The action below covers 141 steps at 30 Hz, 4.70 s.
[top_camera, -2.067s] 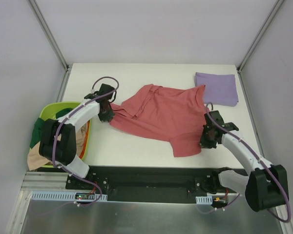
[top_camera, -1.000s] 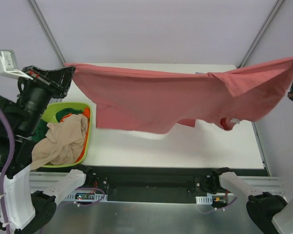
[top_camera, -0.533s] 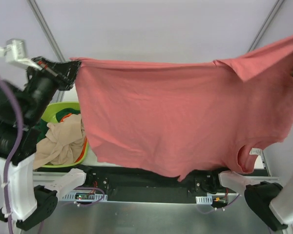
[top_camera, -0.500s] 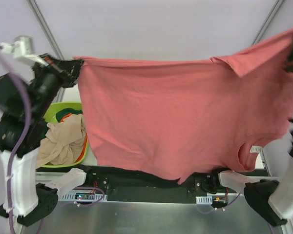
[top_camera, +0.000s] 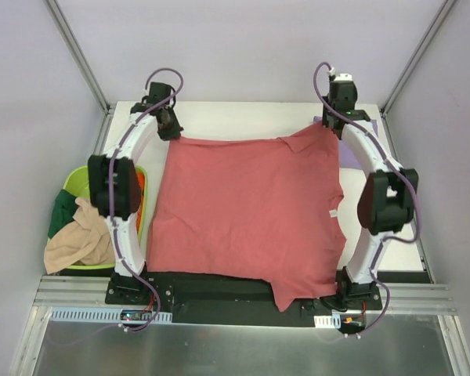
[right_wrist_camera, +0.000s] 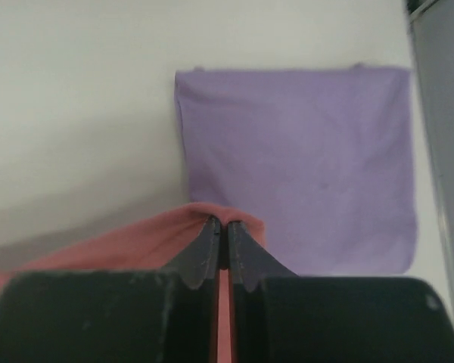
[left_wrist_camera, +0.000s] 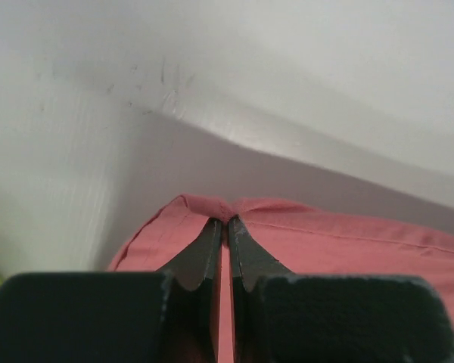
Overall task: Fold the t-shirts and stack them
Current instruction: Flatten out the tshirt, then fold the flattened tshirt in 1/3 of the way, then grap the side of the flattened tshirt closest away from the robot with both arms
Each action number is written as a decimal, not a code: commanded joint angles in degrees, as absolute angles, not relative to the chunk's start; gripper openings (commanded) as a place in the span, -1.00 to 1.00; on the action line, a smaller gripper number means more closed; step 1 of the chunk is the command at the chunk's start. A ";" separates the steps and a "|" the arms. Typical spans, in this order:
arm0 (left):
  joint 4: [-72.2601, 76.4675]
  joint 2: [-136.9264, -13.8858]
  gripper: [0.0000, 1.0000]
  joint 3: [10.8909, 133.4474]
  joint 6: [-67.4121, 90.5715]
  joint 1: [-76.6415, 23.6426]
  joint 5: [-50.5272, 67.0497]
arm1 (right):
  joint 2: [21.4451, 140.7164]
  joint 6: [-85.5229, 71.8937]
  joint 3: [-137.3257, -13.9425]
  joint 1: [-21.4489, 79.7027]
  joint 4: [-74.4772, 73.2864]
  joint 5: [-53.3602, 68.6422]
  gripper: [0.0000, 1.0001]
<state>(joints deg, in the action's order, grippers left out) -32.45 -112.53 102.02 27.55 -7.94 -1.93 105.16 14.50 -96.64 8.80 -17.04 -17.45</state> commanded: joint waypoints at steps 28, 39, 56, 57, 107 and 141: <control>-32.70 -117.25 -1.00 105.12 24.35 -3.70 5.53 | 95.72 0.54 -87.55 8.00 -32.68 -6.77 -0.86; -32.87 -112.33 -1.00 99.15 18.46 -3.16 9.58 | 82.36 -9.66 -75.69 8.17 -39.81 -0.62 -0.78; -37.70 -107.40 -1.00 92.29 16.96 -3.08 4.67 | 71.20 -10.90 -65.05 8.96 -51.51 3.33 -0.75; -38.40 -107.40 -1.00 92.20 16.70 -3.08 4.22 | 70.76 -11.07 -63.82 8.96 -51.59 3.77 -0.75; -40.34 -121.72 0.98 99.14 18.98 -8.44 12.75 | 109.67 1.76 -80.41 4.76 -37.79 4.48 0.93; -40.43 -120.51 0.98 104.52 18.98 -6.68 14.68 | 116.74 6.50 -96.43 0.18 -40.78 7.74 0.93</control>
<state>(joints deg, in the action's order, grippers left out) -39.75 -128.44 105.80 18.85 -7.38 14.46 125.25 5.85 -100.22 0.62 -41.56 7.64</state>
